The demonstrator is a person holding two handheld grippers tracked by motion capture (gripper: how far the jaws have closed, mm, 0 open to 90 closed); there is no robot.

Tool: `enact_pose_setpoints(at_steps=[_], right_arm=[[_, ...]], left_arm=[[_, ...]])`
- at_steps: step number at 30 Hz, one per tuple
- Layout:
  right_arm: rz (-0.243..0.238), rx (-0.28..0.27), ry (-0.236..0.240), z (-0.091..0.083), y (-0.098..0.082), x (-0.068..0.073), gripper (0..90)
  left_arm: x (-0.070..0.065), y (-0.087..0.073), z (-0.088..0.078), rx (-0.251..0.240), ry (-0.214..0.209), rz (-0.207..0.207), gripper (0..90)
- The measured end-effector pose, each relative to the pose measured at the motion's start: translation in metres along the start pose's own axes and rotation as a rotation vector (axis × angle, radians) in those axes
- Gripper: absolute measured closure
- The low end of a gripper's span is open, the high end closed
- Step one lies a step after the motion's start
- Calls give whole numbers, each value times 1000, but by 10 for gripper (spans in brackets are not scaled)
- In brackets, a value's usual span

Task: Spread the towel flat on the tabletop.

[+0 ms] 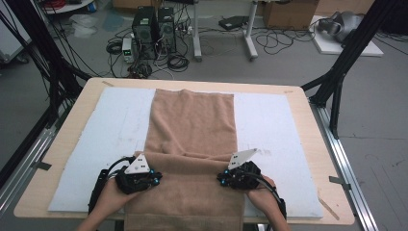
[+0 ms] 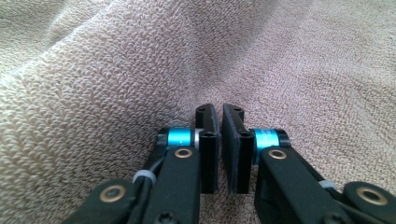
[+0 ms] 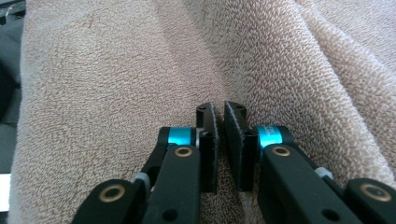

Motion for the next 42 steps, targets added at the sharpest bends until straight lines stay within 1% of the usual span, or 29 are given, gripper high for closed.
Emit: enact_pose_setpoints(at_steps=[1,3,4,6,8,12,13,15,17,18,20,21,23,25,27,28,29,30,31,32,33,35,36,37,38,39,40,41,42], right_arm=[[-4,0,2,0,0,0,851],[7,3,19,-1,-1,2,853],[5,8,27,-3,-2,4,853],[-8,-4,37,-5,-1,8,853],[-18,-12,53,-11,0,17,853],[-41,-33,67,-23,1,32,852],[-43,-41,76,-26,1,37,852],[-64,-46,86,-34,2,46,848],[-80,-54,93,-40,4,53,827],[-95,-64,94,-43,7,56,799],[-104,-83,82,-50,12,58,747],[-100,-100,73,-53,16,56,734],[-99,-121,38,-57,23,48,681],[-84,-124,9,-57,27,36,652],[-61,-112,-28,-52,28,19,627],[-36,-99,-34,-47,26,9,617],[-17,-97,-37,-43,26,4,604],[0,-84,-39,-37,24,-4,601],[10,-70,-42,-31,22,-9,589],[15,-59,-43,-27,21,-12,584],[17,-46,-37,-20,19,-14,573],[21,-20,-24,-9,15,-14,570],[21,-5,-20,-4,12,-14,579],[19,-1,-14,-1,10,-12,604],[12,-7,-14,0,9,-12,649],[19,-6,-9,-1,8,-11,700],[25,1,-6,-2,7,-11,744],[22,3,-1,-2,6,-10,783],[10,6,-12,-3,5,-10,822]], left_arm=[[-1,0,-1,4,-4,2,857],[-5,-1,-4,-2,-15,7,859],[-7,-1,-6,-7,-14,7,860],[-13,-1,-12,-21,-26,11,860],[-21,-1,-19,-30,-36,21,860],[-38,1,-35,-56,-64,36,861],[-42,2,-40,-60,-73,44,861],[-52,4,-50,-67,-95,57,859],[-57,6,-58,-70,-106,72,849],[-59,8,-63,-79,-103,78,826],[-56,12,-69,-95,-92,73,735],[-51,15,-73,-107,-76,71,702],[-41,19,-75,-125,-49,61,647],[-24,23,-73,-142,-10,43,622],[-4,26,-67,-155,21,12,606],[2,27,-64,-155,34,1,604],[12,27,-57,-149,41,-30,596],[19,26,-51,-142,51,-49,587],[24,25,-47,-131,63,-56,573],[28,23,-40,-116,61,-73,561],[31,21,-33,-99,43,-87,538],[31,13,-19,-17,17,-80,519],[28,11,-14,7,1,-69,526],[24,9,-11,30,-16,-51,564],[19,8,-9,42,-20,-32,631],[16,7,-8,58,-13,-9,671],[13,6,-7,68,-15,1,723],[11,5,-7,80,-9,15,750],[9,4,-8,81,-8,21,771]])
Point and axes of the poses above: each handheld gripper's, and its own axes: z roughly forward along the jaws, y roughly out of its top, x roughly to its left, the point moved 9 cm from there along z, roughly forward along the jaws, and after that the axes turned 4 degrees about z, right-handed, at the moved point
